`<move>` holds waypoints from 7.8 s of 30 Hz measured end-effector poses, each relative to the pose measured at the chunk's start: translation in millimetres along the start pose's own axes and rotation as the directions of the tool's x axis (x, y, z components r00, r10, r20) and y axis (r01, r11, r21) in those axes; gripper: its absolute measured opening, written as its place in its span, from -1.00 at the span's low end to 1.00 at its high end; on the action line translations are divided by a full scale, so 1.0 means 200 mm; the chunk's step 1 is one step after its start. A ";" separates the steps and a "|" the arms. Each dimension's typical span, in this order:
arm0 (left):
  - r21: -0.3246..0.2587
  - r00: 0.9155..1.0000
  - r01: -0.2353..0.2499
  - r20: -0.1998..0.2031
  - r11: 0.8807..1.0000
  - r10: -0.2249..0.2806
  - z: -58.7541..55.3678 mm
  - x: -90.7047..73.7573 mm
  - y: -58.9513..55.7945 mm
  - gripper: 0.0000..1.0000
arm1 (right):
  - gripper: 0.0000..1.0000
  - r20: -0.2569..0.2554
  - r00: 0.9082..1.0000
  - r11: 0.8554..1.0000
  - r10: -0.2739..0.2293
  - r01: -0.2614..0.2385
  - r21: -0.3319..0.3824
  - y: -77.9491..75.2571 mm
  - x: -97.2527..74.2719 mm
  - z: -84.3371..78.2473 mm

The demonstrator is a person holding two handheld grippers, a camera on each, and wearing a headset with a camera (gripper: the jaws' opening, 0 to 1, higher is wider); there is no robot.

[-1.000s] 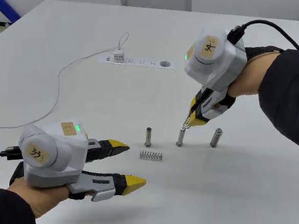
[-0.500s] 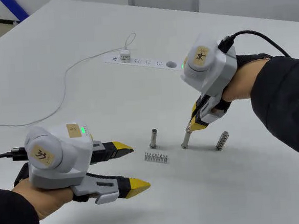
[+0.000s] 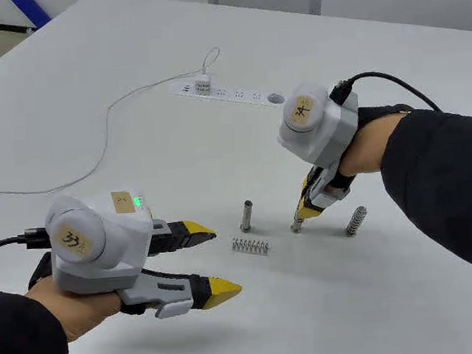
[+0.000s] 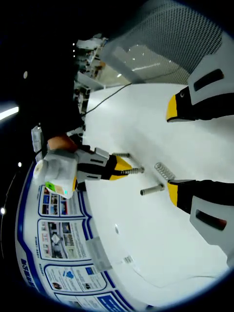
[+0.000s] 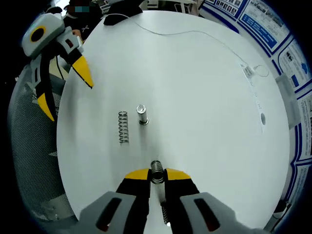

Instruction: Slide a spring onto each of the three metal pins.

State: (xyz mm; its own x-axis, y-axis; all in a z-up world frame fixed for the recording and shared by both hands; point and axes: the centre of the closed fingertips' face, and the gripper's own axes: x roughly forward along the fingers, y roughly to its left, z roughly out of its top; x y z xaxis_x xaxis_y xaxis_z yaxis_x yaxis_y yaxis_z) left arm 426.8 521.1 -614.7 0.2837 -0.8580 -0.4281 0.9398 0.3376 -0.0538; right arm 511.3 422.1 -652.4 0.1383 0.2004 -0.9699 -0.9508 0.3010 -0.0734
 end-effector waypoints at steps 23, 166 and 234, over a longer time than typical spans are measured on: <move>-0.003 1.000 -0.009 -0.002 1.000 0.009 0.00 -0.01 0.01 -0.05 | -0.66 0.056 0.997 0.999 -0.047 0.048 -0.008 -0.02 -0.04 0.03; 0.112 0.996 0.084 -0.024 0.990 -0.082 0.05 0.07 -0.10 -0.50 | -0.76 0.261 0.954 0.957 0.149 -0.073 -0.280 0.61 -0.29 0.39; -0.024 1.000 -0.019 0.008 1.000 0.019 -0.01 -0.06 0.00 0.11 | -0.76 0.104 0.995 0.993 0.003 0.009 -0.116 0.08 0.07 0.39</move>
State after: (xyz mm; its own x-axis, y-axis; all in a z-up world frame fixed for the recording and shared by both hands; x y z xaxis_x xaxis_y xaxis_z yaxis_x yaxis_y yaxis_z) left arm 423.2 533.2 -611.5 0.3033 -0.8543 -0.4221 0.9292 0.3633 -0.0676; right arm 520.4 501.7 -649.7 0.1638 0.2972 -0.9407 -0.9752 0.1929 -0.1089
